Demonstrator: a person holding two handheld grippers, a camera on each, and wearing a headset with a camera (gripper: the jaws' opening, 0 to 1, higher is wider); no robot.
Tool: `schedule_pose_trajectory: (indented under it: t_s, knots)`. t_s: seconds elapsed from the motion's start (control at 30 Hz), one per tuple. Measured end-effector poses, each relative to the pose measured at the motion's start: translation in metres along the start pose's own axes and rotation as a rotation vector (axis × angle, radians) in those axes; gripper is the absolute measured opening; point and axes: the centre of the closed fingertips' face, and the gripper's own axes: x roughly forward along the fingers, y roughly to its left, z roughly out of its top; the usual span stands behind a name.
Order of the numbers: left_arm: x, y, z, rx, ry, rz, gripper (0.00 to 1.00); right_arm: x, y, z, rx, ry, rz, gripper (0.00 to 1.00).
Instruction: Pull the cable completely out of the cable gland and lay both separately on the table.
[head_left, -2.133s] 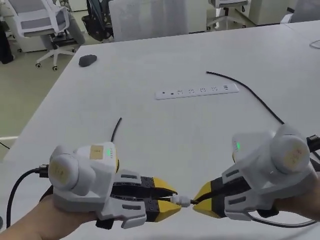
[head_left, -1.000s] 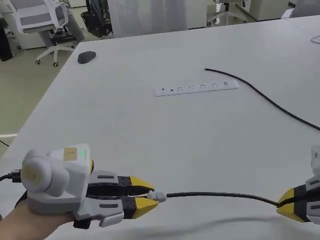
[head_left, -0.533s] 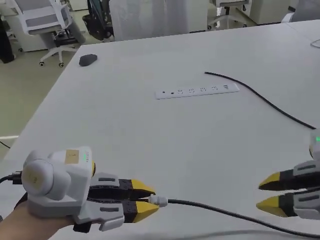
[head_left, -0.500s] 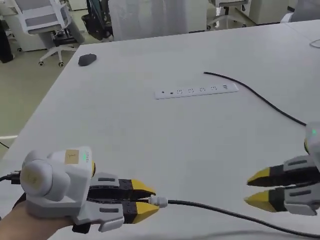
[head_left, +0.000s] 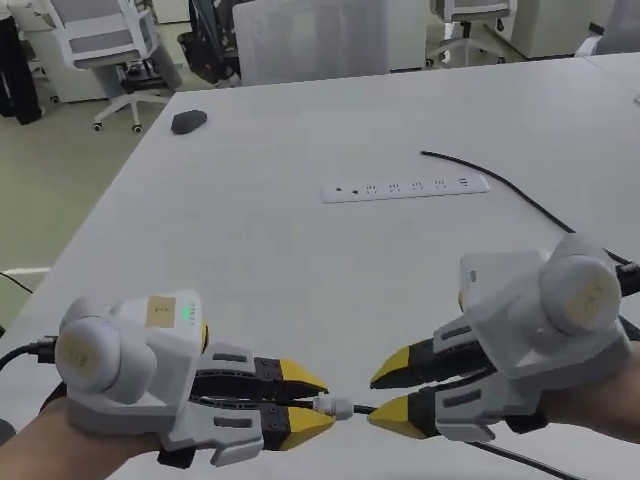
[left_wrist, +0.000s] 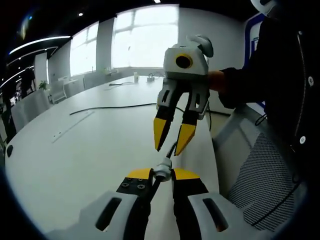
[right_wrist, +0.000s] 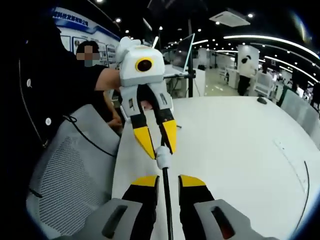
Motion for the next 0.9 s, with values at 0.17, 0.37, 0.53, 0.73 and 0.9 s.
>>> schedule_pose_trajectory:
  t_s: [0.17,0.37,0.53,0.73,0.9]
  knots:
    - [0.0,-0.001,0.0,0.011,-0.001,-0.005,0.15,0.004,0.004,-0.002,0.001,0.008,0.023,0.07]
    - [0.0,-0.001,0.005,0.009,-0.02,-0.008,0.15,0.006,0.004,-0.005,-0.017,0.021,0.014,0.0]
    - [-0.001,0.001,0.004,0.011,-0.018,0.003,0.15,0.003,0.002,-0.007,-0.034,0.03,-0.009,0.0]
    - [-0.009,0.006,-0.001,0.009,-0.01,0.026,0.15,-0.01,-0.005,-0.02,-0.016,0.044,-0.037,0.0]
    - [-0.011,0.009,-0.002,0.01,-0.005,0.04,0.15,-0.022,-0.012,-0.033,0.025,0.058,-0.068,0.0]
